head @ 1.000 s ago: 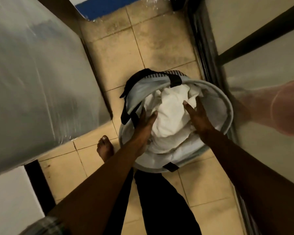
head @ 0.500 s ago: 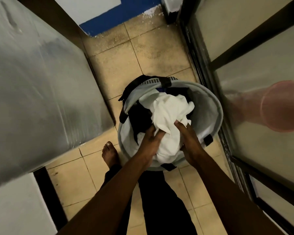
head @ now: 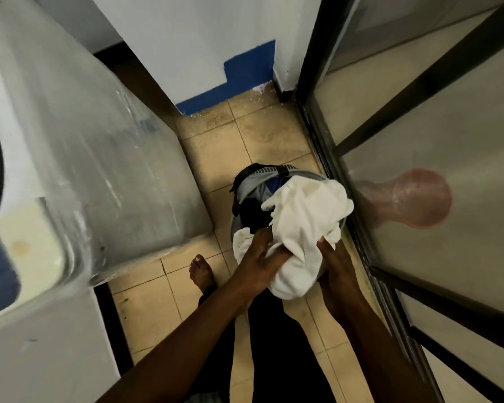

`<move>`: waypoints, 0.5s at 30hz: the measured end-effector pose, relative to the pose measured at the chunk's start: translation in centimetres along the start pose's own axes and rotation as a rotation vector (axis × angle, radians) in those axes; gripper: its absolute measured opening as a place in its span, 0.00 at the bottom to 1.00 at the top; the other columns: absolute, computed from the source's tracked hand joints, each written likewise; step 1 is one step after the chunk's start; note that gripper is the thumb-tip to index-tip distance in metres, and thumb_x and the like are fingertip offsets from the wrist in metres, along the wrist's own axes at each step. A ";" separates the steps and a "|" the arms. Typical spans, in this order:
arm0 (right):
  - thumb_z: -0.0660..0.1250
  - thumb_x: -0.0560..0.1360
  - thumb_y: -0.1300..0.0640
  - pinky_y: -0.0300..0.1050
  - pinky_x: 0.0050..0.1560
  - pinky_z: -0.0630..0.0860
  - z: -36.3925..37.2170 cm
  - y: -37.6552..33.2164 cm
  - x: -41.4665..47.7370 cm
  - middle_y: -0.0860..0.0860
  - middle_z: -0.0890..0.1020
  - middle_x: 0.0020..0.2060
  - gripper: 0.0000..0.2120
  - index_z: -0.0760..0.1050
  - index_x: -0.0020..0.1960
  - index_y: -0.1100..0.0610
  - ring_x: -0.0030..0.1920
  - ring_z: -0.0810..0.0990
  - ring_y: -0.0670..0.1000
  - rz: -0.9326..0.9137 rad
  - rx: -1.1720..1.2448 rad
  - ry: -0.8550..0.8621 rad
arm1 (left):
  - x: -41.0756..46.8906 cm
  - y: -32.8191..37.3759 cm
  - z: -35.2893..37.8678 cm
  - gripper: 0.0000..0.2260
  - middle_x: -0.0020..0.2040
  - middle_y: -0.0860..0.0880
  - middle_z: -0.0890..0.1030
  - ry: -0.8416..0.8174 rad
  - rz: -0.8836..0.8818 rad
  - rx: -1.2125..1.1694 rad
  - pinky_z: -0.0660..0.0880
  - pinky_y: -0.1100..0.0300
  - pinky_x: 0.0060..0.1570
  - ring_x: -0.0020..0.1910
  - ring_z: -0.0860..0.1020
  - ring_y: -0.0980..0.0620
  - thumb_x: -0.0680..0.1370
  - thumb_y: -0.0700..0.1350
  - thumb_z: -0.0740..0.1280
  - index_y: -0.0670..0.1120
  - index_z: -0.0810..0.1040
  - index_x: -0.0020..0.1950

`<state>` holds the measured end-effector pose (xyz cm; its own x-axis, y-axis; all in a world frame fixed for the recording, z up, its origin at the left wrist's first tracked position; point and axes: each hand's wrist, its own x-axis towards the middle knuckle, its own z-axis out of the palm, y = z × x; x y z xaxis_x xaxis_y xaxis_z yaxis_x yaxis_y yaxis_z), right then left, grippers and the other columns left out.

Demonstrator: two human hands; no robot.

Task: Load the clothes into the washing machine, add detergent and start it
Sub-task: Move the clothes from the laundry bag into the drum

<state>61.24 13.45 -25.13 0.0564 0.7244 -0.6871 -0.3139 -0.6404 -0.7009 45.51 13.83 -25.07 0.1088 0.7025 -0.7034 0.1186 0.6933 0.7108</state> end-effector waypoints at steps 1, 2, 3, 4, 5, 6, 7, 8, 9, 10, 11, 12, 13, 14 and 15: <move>0.68 0.78 0.49 0.62 0.71 0.76 0.7 -0.9 -1.0 0.49 0.81 0.71 0.25 0.73 0.75 0.46 0.70 0.80 0.54 -0.047 -0.024 -0.013 | -1.2 1.4 -0.3 0.17 0.56 0.47 0.82 0.020 0.032 -0.003 0.73 0.70 0.56 0.51 0.78 0.67 0.73 0.61 0.66 0.55 0.75 0.58; 0.68 0.79 0.49 0.62 0.72 0.75 1.5 -2.3 -2.1 0.49 0.81 0.71 0.25 0.73 0.75 0.45 0.70 0.80 0.54 -0.096 -0.051 -0.039 | -2.5 2.9 -0.7 0.17 0.56 0.50 0.82 0.021 0.058 -0.007 0.74 0.69 0.57 0.52 0.79 0.66 0.72 0.62 0.65 0.57 0.74 0.57; 0.68 0.79 0.48 0.63 0.73 0.74 2.2 -3.3 -3.1 0.49 0.81 0.72 0.25 0.72 0.76 0.45 0.71 0.80 0.54 -0.143 -0.068 -0.049 | -3.7 4.4 -1.2 0.15 0.55 0.57 0.82 0.030 0.091 0.004 0.74 0.69 0.58 0.53 0.78 0.68 0.72 0.61 0.65 0.59 0.74 0.56; 0.70 0.79 0.45 0.64 0.74 0.72 2.8 -4.5 -4.0 0.49 0.80 0.73 0.28 0.71 0.77 0.46 0.72 0.79 0.55 -0.166 -0.085 -0.066 | -4.7 5.7 -1.7 0.15 0.53 0.62 0.81 0.037 0.133 0.014 0.73 0.71 0.57 0.53 0.77 0.71 0.72 0.61 0.64 0.60 0.73 0.56; 0.72 0.78 0.42 0.67 0.74 0.71 3.5 -5.6 -5.0 0.49 0.79 0.74 0.32 0.69 0.79 0.46 0.73 0.78 0.55 -0.192 -0.099 -0.080 | -6.1 7.1 -2.4 0.15 0.53 0.63 0.80 0.043 0.172 0.018 0.72 0.73 0.56 0.52 0.77 0.73 0.71 0.62 0.64 0.61 0.72 0.57; 0.73 0.76 0.40 0.69 0.75 0.70 4.4 -6.7 -6.2 0.50 0.78 0.75 0.35 0.68 0.80 0.46 0.74 0.77 0.56 -0.212 -0.106 -0.091 | -7.4 8.4 -3.2 0.15 0.55 0.62 0.79 0.037 0.206 0.016 0.71 0.75 0.56 0.53 0.76 0.74 0.72 0.61 0.65 0.63 0.72 0.58; 0.74 0.76 0.39 0.71 0.75 0.69 5.3 -7.8 -7.3 0.51 0.77 0.75 0.36 0.67 0.80 0.46 0.75 0.76 0.57 -0.235 -0.111 -0.117 | -8.7 9.7 -4.0 0.15 0.57 0.63 0.78 0.028 0.236 0.012 0.71 0.75 0.56 0.55 0.76 0.74 0.73 0.58 0.66 0.66 0.72 0.59; 0.74 0.75 0.38 0.73 0.75 0.68 6.3 -8.9 -8.5 0.51 0.77 0.75 0.37 0.68 0.80 0.46 0.75 0.75 0.58 -0.261 -0.128 -0.112 | -9.8 10.8 -4.8 0.14 0.58 0.64 0.79 0.018 0.258 0.006 0.72 0.74 0.57 0.57 0.76 0.72 0.75 0.56 0.66 0.69 0.72 0.59; 0.75 0.74 0.37 0.73 0.75 0.67 7.2 -9.8 -9.4 0.51 0.77 0.75 0.38 0.68 0.80 0.46 0.75 0.75 0.57 -0.289 -0.128 -0.126 | -11.0 11.8 -5.7 0.15 0.58 0.67 0.79 0.006 0.268 -0.003 0.73 0.72 0.58 0.59 0.76 0.71 0.77 0.54 0.67 0.73 0.73 0.58; 0.76 0.73 0.36 0.71 0.76 0.67 8.5 -10.8 -10.4 0.49 0.77 0.75 0.39 0.68 0.79 0.45 0.76 0.75 0.56 -0.312 -0.147 -0.131 | -12.1 12.8 -6.7 0.18 0.57 0.71 0.79 -0.007 0.284 -0.005 0.74 0.72 0.57 0.59 0.76 0.72 0.78 0.52 0.67 0.78 0.72 0.56; 0.76 0.71 0.34 0.69 0.76 0.67 9.7 -11.7 -11.4 0.48 0.77 0.75 0.41 0.68 0.79 0.45 0.76 0.75 0.54 -0.348 -0.167 -0.135 | -13.4 13.6 -7.8 0.20 0.56 0.76 0.78 -0.011 0.294 -0.009 0.74 0.73 0.55 0.58 0.75 0.74 0.80 0.52 0.66 0.82 0.70 0.54; 0.76 0.70 0.33 0.67 0.77 0.67 11.1 -12.4 -12.4 0.47 0.76 0.76 0.42 0.68 0.80 0.45 0.76 0.74 0.53 -0.386 -0.201 -0.140 | -14.6 14.3 -8.9 0.20 0.55 0.78 0.77 -0.007 0.304 -0.019 0.73 0.74 0.53 0.57 0.75 0.76 0.80 0.53 0.66 0.84 0.69 0.53; 0.76 0.70 0.33 0.65 0.77 0.68 12.3 -13.0 -13.1 0.45 0.76 0.75 0.43 0.67 0.80 0.44 0.76 0.74 0.51 -0.423 -0.227 -0.151 | -15.8 14.9 -10.0 0.17 0.55 0.78 0.77 0.009 0.316 -0.034 0.73 0.74 0.53 0.57 0.75 0.77 0.78 0.57 0.66 0.83 0.69 0.54; 0.76 0.70 0.34 0.63 0.77 0.69 13.4 -13.6 -13.8 0.44 0.77 0.75 0.42 0.68 0.79 0.44 0.76 0.75 0.49 -0.450 -0.245 -0.157 | -16.6 15.3 -10.8 0.15 0.58 0.76 0.78 0.024 0.333 -0.059 0.73 0.71 0.56 0.59 0.75 0.75 0.75 0.61 0.66 0.81 0.70 0.57; 0.75 0.70 0.35 0.61 0.76 0.71 14.7 -14.1 -14.6 0.42 0.78 0.73 0.41 0.69 0.79 0.44 0.74 0.76 0.47 -0.469 -0.258 -0.174 | -17.5 15.7 -11.9 0.17 0.60 0.74 0.78 0.041 0.362 -0.086 0.72 0.68 0.58 0.61 0.76 0.72 0.72 0.64 0.65 0.78 0.71 0.60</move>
<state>50.96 15.67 -2.43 -0.0299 0.9639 -0.2646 -0.0497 -0.2658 -0.9628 33.67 14.29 -1.51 0.0890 0.9091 -0.4070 -0.0034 0.4089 0.9126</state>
